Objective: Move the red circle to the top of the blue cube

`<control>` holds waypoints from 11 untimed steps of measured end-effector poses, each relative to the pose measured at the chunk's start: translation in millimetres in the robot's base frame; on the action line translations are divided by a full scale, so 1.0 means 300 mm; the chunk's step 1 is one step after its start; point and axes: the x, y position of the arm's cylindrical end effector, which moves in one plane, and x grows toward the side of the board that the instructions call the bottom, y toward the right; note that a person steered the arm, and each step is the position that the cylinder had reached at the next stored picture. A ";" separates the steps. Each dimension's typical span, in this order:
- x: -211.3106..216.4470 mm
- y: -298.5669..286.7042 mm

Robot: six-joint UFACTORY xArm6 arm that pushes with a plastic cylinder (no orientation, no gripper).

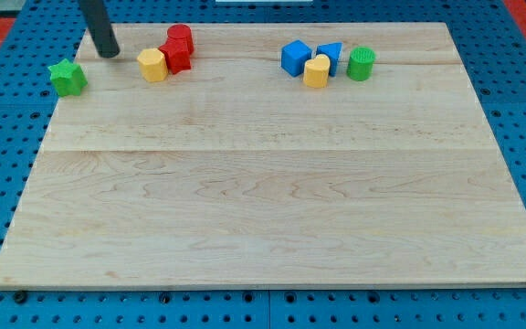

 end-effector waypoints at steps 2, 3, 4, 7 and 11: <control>-0.026 0.426; -0.049 0.285; -0.121 0.355; -0.032 0.631; -0.113 0.789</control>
